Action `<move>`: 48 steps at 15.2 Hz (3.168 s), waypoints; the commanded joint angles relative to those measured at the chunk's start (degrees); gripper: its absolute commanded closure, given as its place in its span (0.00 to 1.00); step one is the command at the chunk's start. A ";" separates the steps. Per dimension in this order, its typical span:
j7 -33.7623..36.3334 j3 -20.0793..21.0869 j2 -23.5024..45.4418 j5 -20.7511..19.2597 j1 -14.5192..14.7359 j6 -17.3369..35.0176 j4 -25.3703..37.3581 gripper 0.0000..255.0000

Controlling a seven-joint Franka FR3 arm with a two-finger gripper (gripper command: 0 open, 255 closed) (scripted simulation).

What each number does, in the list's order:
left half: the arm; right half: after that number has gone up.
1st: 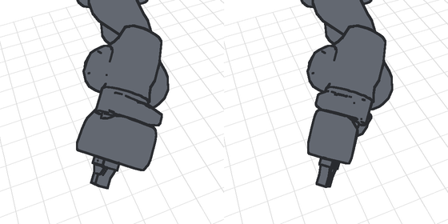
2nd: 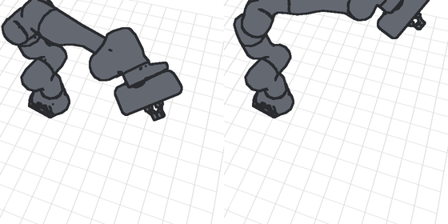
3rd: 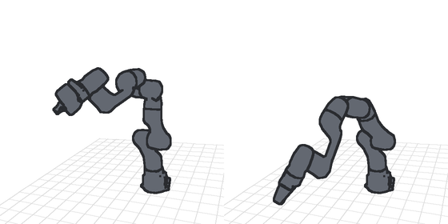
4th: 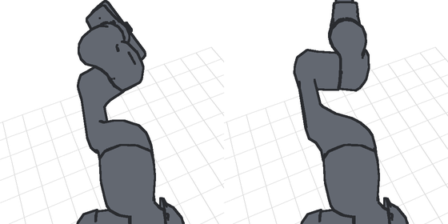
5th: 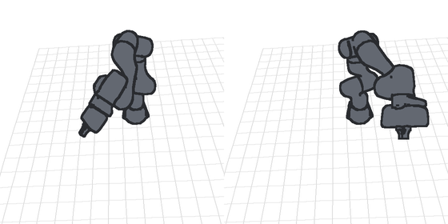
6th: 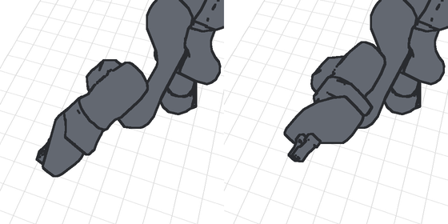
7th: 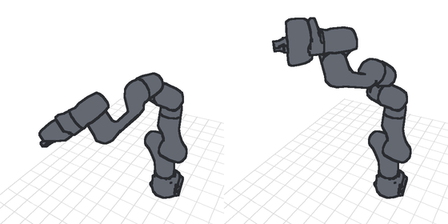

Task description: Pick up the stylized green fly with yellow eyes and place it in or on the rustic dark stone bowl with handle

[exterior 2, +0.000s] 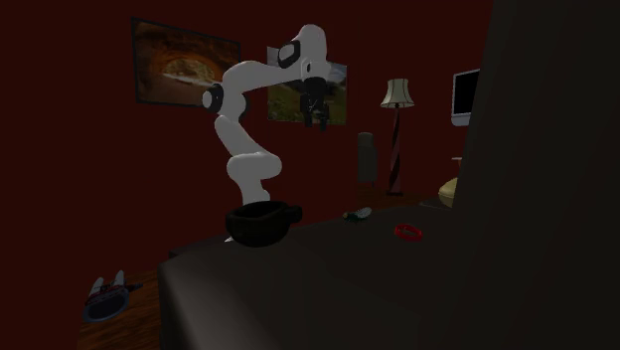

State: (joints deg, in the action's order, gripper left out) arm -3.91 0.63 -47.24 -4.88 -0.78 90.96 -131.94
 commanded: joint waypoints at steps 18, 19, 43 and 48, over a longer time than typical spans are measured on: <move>3.86 1.48 21.57 0.61 0.92 33.12 -13.72 0.00; 4.11 1.60 23.54 0.56 0.94 35.06 -13.82 0.00; 5.56 1.94 34.83 -0.63 0.50 47.96 -15.87 1.00; 5.56 1.94 34.86 -0.63 0.50 47.92 -15.79 1.00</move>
State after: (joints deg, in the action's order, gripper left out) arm 1.71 2.69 -12.62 -5.48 -0.18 138.89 -147.62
